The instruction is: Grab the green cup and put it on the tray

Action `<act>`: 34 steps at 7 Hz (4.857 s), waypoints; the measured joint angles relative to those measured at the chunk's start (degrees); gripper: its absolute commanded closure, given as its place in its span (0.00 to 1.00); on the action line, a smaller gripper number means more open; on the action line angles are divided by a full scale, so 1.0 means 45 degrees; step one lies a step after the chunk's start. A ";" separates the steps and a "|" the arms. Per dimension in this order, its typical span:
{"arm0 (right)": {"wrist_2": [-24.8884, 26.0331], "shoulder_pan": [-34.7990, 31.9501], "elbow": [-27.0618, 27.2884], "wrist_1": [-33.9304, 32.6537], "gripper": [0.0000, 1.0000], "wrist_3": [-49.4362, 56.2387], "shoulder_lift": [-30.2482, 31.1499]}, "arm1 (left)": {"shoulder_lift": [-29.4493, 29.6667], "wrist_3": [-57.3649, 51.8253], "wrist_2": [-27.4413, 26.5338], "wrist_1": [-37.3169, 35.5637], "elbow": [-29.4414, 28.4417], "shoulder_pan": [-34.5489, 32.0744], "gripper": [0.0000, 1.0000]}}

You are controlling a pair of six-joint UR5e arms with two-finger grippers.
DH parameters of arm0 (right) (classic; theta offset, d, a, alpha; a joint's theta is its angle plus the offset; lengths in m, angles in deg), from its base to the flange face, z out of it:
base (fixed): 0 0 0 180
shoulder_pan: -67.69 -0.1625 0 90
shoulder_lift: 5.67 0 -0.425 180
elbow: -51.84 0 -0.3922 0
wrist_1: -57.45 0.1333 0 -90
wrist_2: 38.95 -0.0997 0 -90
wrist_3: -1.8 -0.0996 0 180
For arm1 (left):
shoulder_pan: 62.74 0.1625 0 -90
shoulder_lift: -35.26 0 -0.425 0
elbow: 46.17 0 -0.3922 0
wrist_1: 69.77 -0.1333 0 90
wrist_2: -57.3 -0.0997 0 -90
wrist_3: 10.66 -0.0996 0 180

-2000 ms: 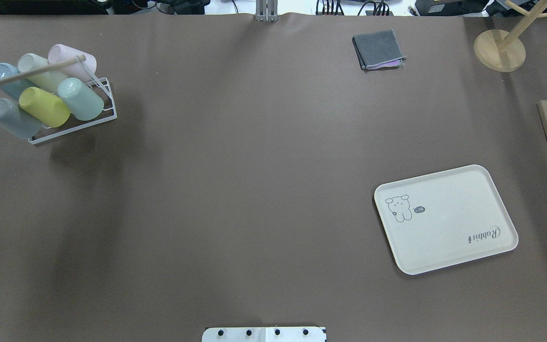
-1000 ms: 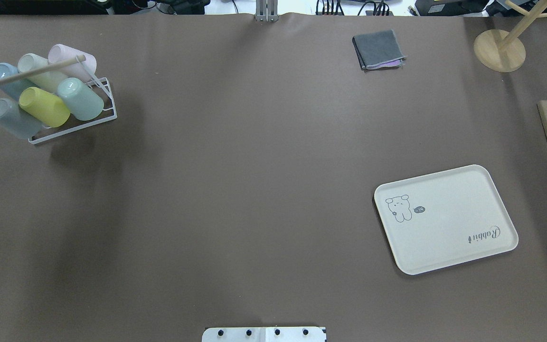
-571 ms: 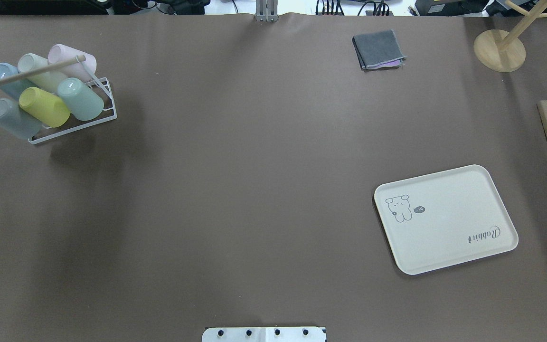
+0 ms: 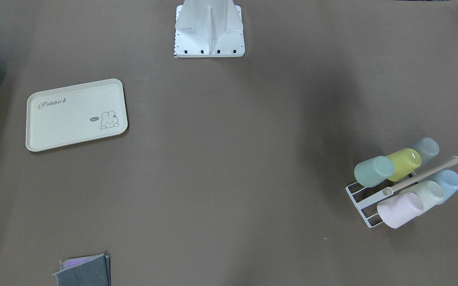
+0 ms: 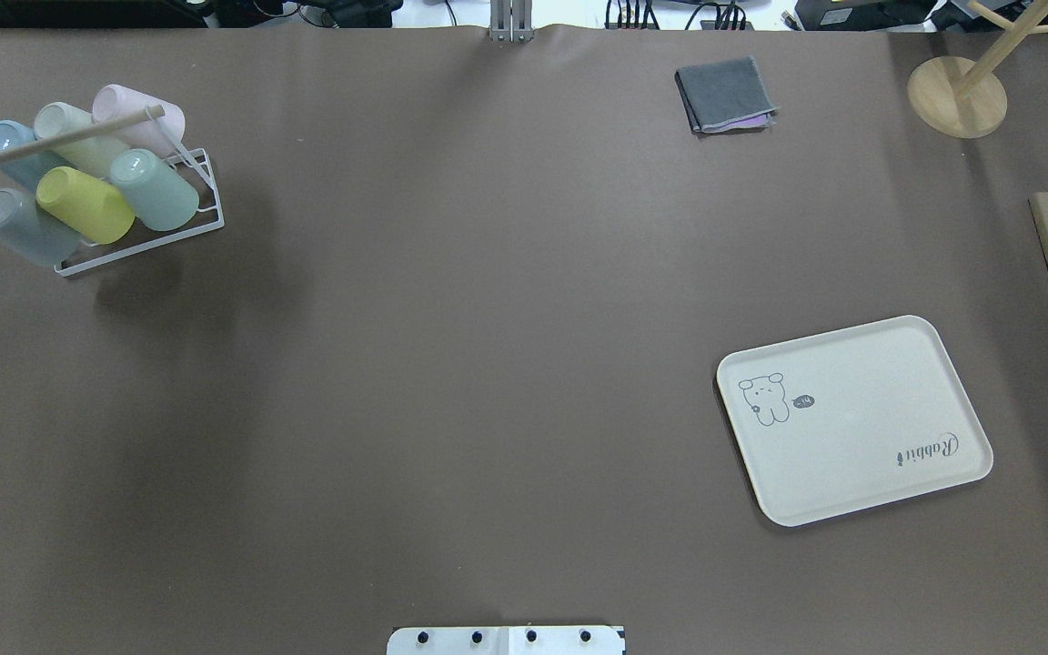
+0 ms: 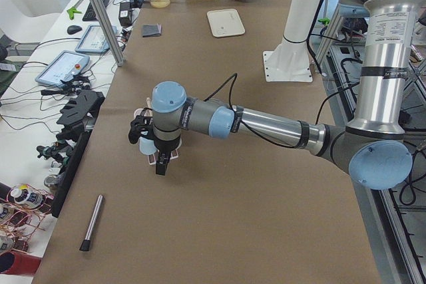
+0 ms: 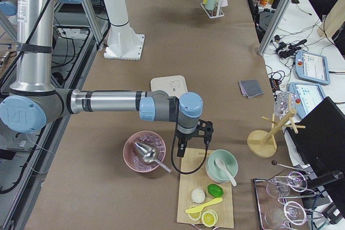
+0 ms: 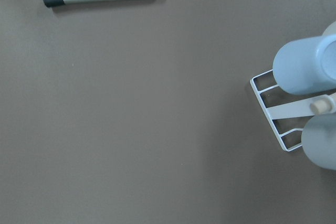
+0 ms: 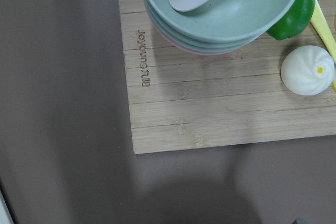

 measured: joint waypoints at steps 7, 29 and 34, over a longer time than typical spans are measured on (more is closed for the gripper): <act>-0.1079 0.0037 0.0252 0.0173 0.00 -0.1291 -0.0061 | -0.0141 -0.0652 -0.1275 0.1478 0.0212 0.0528 0.02; 0.0063 0.7619 -0.1127 0.7829 1.00 -0.5891 0.0233 | 0.4222 -1.3371 -2.3576 -0.6637 -0.0122 1.3500 0.02; -0.0892 0.7350 -0.0739 0.7944 1.00 -0.5903 0.0209 | 0.4166 -1.3662 -2.4190 -0.4787 -0.1972 1.3926 0.02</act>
